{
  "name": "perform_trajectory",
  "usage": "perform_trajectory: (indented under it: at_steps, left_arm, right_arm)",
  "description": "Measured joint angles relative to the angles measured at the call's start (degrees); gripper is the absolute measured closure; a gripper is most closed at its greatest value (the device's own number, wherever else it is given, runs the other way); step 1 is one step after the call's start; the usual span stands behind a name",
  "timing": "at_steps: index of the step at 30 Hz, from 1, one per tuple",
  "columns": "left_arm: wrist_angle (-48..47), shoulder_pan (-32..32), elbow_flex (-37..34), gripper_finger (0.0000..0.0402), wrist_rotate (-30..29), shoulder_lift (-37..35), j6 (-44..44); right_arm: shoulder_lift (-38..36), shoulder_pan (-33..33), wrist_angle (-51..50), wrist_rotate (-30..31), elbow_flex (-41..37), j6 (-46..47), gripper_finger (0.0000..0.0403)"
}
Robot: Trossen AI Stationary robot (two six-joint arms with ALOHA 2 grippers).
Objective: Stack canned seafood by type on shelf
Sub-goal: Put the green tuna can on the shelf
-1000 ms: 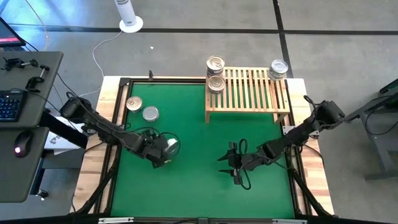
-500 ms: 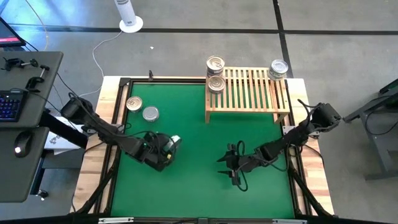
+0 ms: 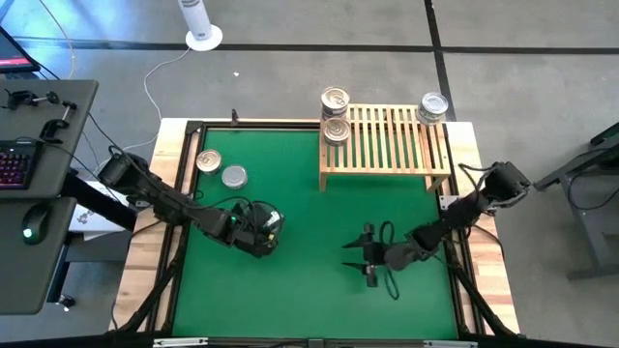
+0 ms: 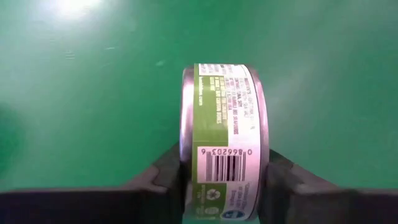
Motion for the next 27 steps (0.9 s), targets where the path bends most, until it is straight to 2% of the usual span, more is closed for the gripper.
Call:
perform_trajectory:
  at_steps: [1, 3, 7, 11, 14, 17, 20, 23, 27]
  left_arm:
    - [1.39, 0.20, 0.00, 0.0295, 0.80, 0.00, 1.06]
    - [4.16, 0.35, 0.02, 0.0294, 3.10, 0.00, 3.51]
    - [12.35, 1.55, 0.00, 0.0294, 9.57, 0.00, 8.51]
    - [20.08, 4.32, -0.47, 0.0294, 16.90, 0.10, 11.10]
    - [30.91, 6.93, -4.31, 0.0294, 22.93, 0.16, 11.61]
    - [46.27, 9.19, -11.24, 0.0294, 27.94, 0.81, 9.19]
    - [60.27, 10.73, -18.23, 0.0294, 29.59, 1.49, 4.79]
    - [70.27, 11.51, -23.78, 0.0294, 29.78, 2.65, 0.62]
    - [80.24, 11.53, -27.23, 0.0294, 29.79, 4.37, -2.64]
  right_arm:
    - [0.31, 0.21, 3.88, -0.04, -1.60, -0.16, 0.0187]
    - [0.69, -0.02, 8.41, -1.97, -3.60, -0.23, 0.0187]
    - [0.87, -1.32, 8.62, -8.68, -4.11, -2.13, 0.0187]
    - [1.60, -2.84, 8.34, -9.38, -1.95, -11.78, 0.0187]
    - [3.34, -4.13, 7.50, -9.49, 0.09, -17.95, 0.0180]
    - [5.64, -6.22, 7.01, -10.25, 1.41, -15.60, 0.0157]
    - [9.42, -8.20, 8.84, -11.58, 1.47, -12.98, 0.0123]
    - [14.56, -9.34, 17.45, -12.15, 1.54, -11.96, 0.0089]
    - [23.35, -11.12, 33.81, -12.09, 3.34, -15.70, 0.0054]
